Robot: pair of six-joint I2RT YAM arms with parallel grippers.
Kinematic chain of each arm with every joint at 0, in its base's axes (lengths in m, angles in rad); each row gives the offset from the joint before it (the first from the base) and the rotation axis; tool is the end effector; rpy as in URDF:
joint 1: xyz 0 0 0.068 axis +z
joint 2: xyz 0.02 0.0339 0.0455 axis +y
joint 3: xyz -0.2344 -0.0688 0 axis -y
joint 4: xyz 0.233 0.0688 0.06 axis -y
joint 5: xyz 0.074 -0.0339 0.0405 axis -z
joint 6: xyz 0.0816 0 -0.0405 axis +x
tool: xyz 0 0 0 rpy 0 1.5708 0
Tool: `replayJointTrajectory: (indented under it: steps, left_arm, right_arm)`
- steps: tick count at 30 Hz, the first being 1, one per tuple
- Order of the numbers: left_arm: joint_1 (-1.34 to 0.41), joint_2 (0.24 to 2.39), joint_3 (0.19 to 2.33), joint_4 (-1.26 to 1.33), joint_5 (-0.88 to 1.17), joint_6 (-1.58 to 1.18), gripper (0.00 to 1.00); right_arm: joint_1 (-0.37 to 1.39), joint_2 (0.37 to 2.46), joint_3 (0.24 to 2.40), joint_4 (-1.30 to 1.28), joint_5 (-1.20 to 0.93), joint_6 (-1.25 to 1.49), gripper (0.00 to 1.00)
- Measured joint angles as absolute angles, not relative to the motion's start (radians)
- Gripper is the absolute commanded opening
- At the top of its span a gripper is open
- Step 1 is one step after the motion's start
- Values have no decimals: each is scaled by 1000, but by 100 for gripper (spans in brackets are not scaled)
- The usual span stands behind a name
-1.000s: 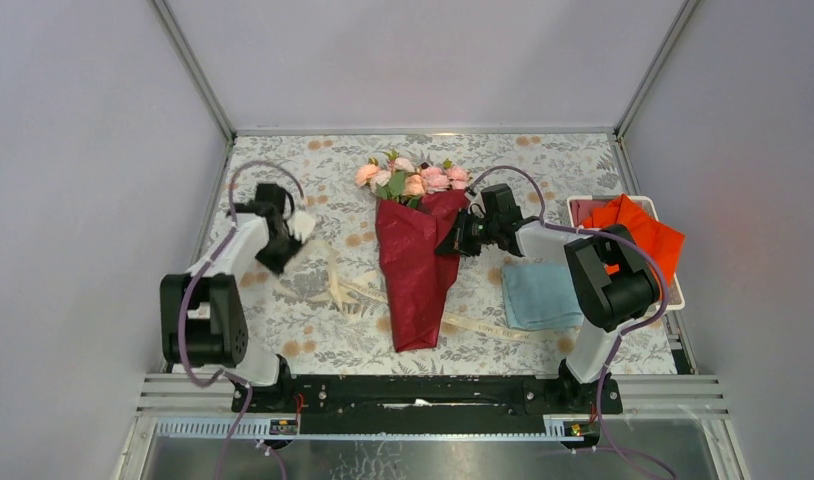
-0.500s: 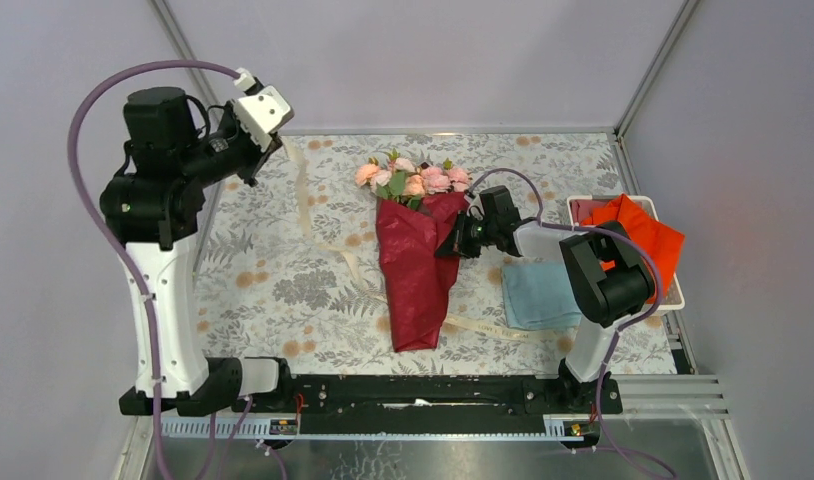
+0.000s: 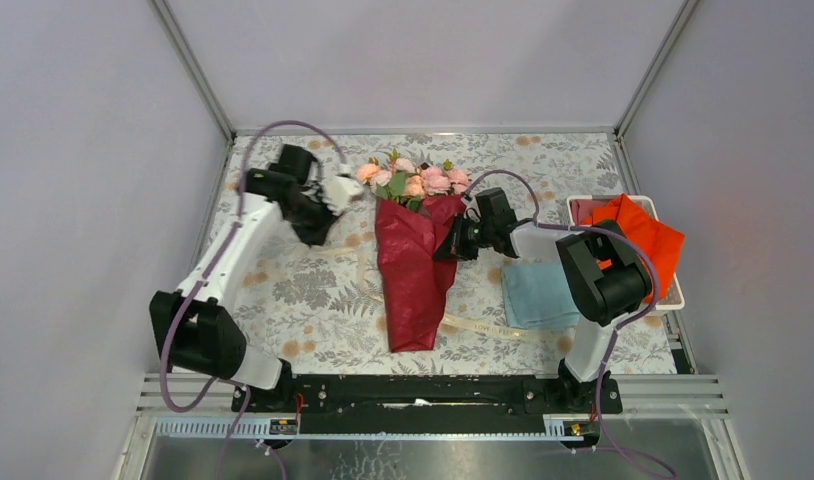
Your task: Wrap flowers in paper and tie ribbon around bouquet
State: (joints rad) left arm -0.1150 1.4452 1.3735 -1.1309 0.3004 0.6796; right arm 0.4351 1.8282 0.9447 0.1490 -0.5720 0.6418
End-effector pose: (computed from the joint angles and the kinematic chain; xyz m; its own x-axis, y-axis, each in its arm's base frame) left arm 0.2774 -0.0563 0.2474 -0.5855 0.6720 -0.4535 0.7500 0.6613 0.0115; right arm 0.3257 0.2001 0.1026 -0.9171 0.1288 -0.3773 -0.2119 0.6442 0.7349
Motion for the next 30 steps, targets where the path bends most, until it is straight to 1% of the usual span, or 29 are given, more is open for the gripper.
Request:
replayJointTrajectory:
  steps: [3, 4, 5, 6, 8, 10, 11, 15, 19, 24, 30]
  left_arm:
    - [-362, 1477, 1370, -1071, 348, 654, 0]
    - [-419, 1489, 1370, -1040, 363, 643, 0]
    - [-487, 1507, 1371, -998, 385, 626, 0]
    - [-530, 1532, 1374, -961, 409, 607, 0]
    - [-579, 1605, 1387, -889, 435, 561, 0]
    - [-595, 1710, 1420, -836, 453, 519, 0]
    - [-596, 1781, 1443, -809, 468, 494, 0]
    - [-604, 1996, 1473, -742, 501, 414, 0]
    - [-604, 2086, 1479, -727, 533, 363, 0]
    - [-607, 2087, 1481, -715, 544, 343, 0]
    - [-607, 2085, 1465, -692, 553, 333, 0]
  right_arm:
    - [445, 1841, 945, 155, -569, 649, 0]
    - [449, 1849, 945, 163, -569, 652, 0]
    - [449, 1850, 945, 165, -569, 653, 2]
    - [450, 1853, 945, 167, -568, 654, 6]
    - [451, 1855, 945, 168, -565, 658, 18]
    - [452, 1855, 945, 166, -562, 659, 29]
    - [452, 1855, 945, 160, -558, 659, 34]
    - [451, 1852, 957, 104, -531, 639, 44]
    - [431, 1826, 959, 12, -496, 624, 56]
    - [398, 1695, 978, -172, -423, 529, 59]
    - [394, 1514, 1145, -503, -286, 316, 59]
